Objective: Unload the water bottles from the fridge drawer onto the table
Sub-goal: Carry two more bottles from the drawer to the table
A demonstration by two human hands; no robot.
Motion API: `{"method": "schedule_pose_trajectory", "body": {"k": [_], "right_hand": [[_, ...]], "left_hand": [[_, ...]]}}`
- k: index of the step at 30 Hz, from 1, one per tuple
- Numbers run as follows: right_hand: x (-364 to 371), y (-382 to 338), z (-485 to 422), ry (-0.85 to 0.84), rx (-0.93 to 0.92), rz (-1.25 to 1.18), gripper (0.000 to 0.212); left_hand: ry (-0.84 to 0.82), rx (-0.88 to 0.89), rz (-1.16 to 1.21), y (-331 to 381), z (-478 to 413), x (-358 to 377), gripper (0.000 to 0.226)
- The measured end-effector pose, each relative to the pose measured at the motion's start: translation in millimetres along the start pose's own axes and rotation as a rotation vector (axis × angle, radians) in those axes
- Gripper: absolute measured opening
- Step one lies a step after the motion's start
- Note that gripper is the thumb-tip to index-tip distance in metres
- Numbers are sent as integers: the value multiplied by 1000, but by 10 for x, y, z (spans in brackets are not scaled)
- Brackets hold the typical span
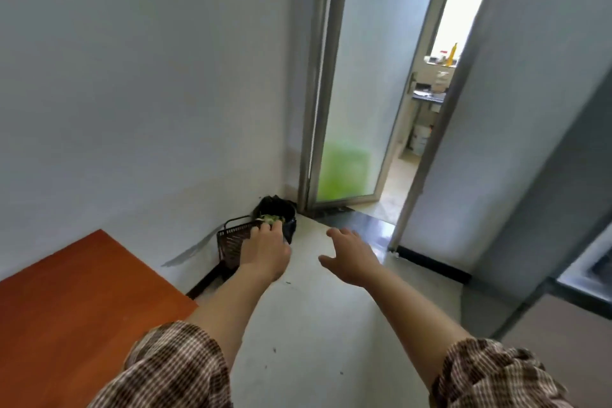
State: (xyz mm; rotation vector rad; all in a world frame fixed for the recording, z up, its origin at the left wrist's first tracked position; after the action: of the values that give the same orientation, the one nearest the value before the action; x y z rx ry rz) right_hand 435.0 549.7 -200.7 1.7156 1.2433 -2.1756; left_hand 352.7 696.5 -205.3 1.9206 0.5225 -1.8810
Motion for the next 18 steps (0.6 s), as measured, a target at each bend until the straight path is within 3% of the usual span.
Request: {"method": "schedule_pose_trajectory", "body": {"k": [9,18], "right_hand": [[-1365,1921,1115,254,344,-18,55],[-2307,3448,1782,395,619,-15,53]], "left_hand": [[46,412,9,2663,166,-144,47],[62,748,56,4803,206,-91,41]]}}
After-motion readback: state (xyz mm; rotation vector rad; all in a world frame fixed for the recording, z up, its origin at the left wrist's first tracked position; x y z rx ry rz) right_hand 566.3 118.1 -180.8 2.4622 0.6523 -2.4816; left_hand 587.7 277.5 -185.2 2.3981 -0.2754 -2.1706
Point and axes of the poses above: each hand's wrist, its own z-axis away from the middle knuckle, its own x-axis out of the palm, y = z × x, the point moved 3 cm from there along -z, towards the middle knuckle, and after that the axes turned 15 degrees about -z, right-handed, at the moved point
